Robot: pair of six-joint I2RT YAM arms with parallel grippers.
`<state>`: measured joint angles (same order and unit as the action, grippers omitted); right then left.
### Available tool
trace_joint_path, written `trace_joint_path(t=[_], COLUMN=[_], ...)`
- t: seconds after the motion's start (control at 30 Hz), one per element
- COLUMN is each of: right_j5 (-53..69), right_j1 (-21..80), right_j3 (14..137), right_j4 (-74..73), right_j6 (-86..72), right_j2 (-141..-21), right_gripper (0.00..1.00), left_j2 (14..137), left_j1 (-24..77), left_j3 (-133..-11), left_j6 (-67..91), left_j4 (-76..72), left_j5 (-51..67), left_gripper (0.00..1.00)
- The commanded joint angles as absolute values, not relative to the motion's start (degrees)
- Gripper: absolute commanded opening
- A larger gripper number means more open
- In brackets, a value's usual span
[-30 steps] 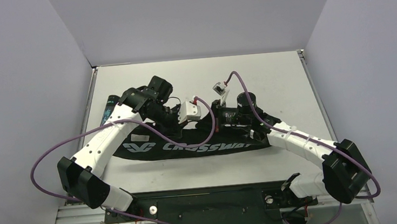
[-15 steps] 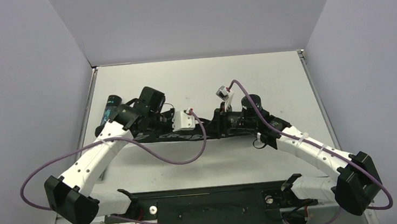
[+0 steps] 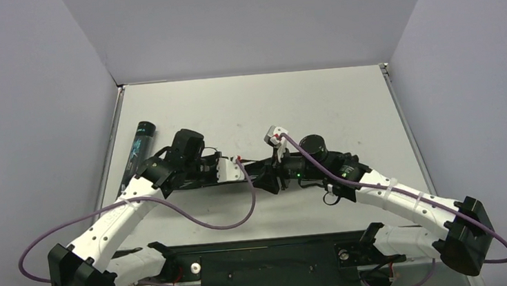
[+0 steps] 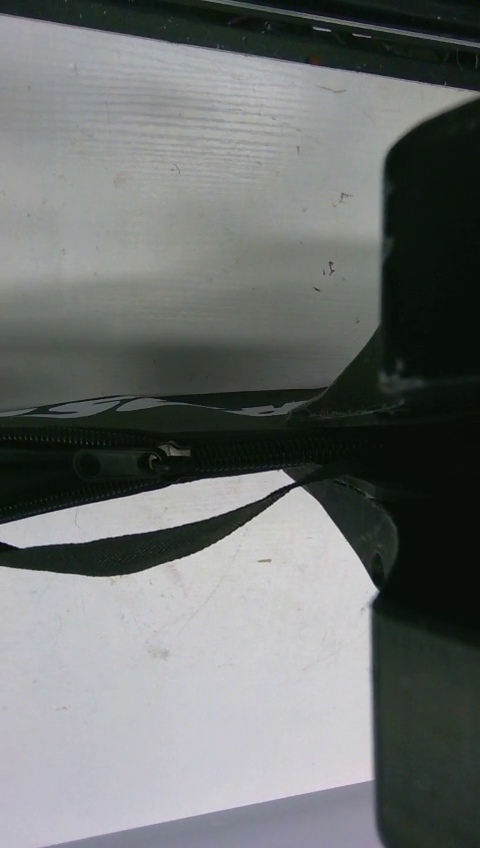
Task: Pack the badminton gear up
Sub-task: Zip the racket bag at the center of the board.
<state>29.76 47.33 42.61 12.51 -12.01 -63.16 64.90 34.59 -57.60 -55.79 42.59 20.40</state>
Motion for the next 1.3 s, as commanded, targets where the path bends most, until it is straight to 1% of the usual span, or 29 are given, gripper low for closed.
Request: trace_joint_path(t=[0.0,0.13,0.37,0.7,0.9,1.27], right_j5=[25.3,22.4,17.2,13.8,8.7,4.7], right_j1=[48.5,50.8,54.9,58.7,60.6,62.7], right_j3=[42.3,41.1,42.7,45.6,45.1,44.1], right_j4=[16.2,18.4,15.6,16.7,18.7,18.9], right_j6=[-4.8,0.3,7.1,8.8,11.0,13.6], right_j2=[-63.9,-64.1,-66.2,-70.2,-69.9,-66.5], right_gripper=[0.41,0.41,0.41,0.40,0.40,0.38], left_j2=[61.8,59.2,53.7,53.1,52.5,52.2], left_j1=[35.1,35.1,35.2,35.8,36.5,37.6], left_j3=[-58.1,-55.8,-50.7,-50.7,-50.0,-49.6], left_j6=[-57.8,-58.4,-61.5,-61.9,-62.5,-63.7], left_j4=[35.0,32.9,30.3,31.1,31.9,33.0], left_j5=[26.2,28.4,31.6,32.7,32.6,31.7], left_gripper=[0.00,0.00,0.00,0.00,0.00,0.00])
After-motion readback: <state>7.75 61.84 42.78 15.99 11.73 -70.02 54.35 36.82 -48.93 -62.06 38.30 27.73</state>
